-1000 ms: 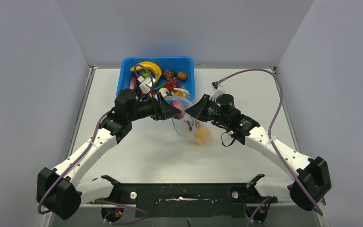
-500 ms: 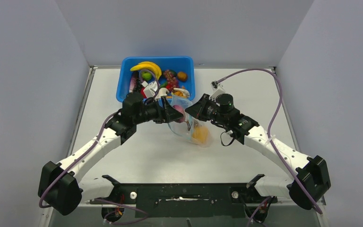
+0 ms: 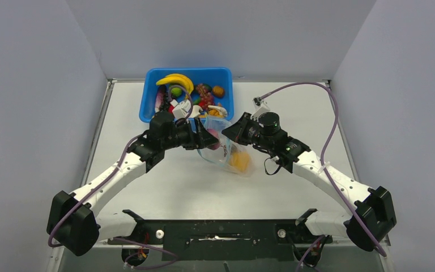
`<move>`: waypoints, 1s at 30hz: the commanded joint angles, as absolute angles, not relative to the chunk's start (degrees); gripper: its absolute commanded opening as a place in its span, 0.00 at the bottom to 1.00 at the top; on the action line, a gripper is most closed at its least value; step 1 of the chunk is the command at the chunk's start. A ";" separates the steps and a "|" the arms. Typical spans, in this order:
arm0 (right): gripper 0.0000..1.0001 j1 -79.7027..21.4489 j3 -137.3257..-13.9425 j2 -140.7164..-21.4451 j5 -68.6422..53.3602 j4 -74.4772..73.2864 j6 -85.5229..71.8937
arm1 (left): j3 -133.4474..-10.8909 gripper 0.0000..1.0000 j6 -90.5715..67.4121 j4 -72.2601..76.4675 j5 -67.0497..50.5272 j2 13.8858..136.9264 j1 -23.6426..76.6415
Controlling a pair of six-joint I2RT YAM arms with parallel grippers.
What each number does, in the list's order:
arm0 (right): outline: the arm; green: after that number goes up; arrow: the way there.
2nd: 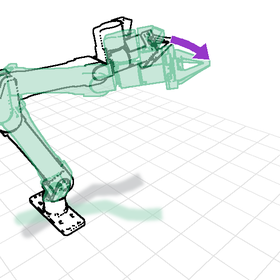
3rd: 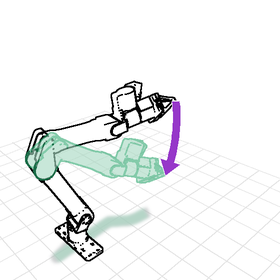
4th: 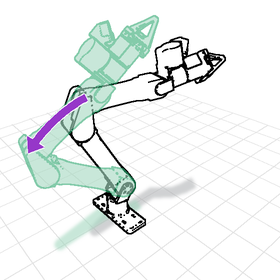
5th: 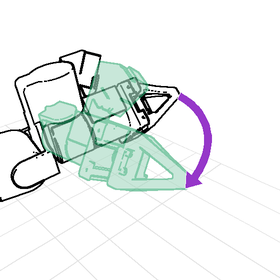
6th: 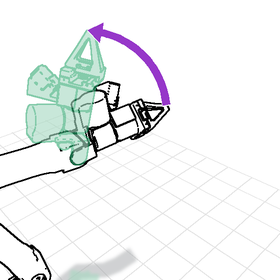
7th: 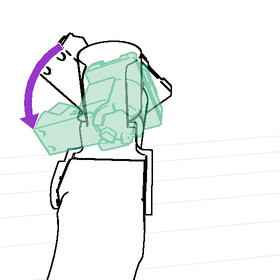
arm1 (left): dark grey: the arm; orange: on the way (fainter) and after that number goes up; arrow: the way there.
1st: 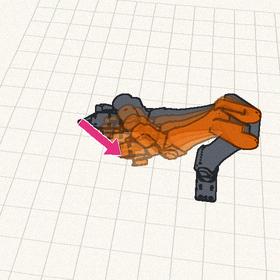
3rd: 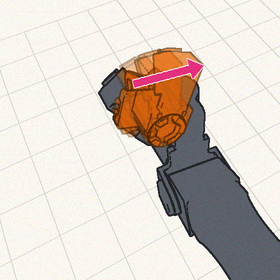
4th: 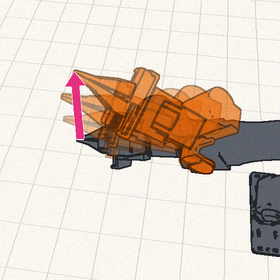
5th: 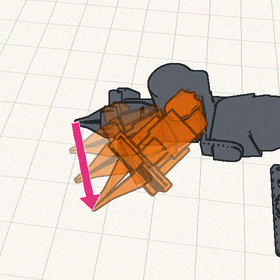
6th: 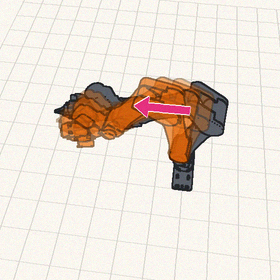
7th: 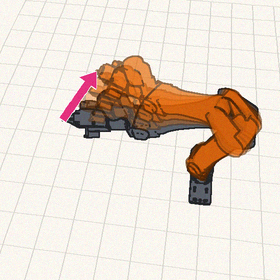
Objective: Place the food in the zip-top bag and seal the zipper
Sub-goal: Place the fake vegetable in the zipper food storage bag.
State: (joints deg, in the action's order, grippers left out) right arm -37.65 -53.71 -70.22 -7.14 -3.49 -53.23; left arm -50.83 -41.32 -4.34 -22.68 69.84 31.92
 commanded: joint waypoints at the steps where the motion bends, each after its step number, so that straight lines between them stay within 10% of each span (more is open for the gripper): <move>1: 0.00 -38.09 -55.89 -69.58 -6.90 -0.76 -53.15 | -55.09 0.68 -39.64 -4.46 -22.68 69.82 32.30; 30: 0.00 -36.68 -53.94 -66.19 -2.82 -2.35 -44.93 | -66.11 0.70 -30.49 -20.50 8.44 69.39 31.71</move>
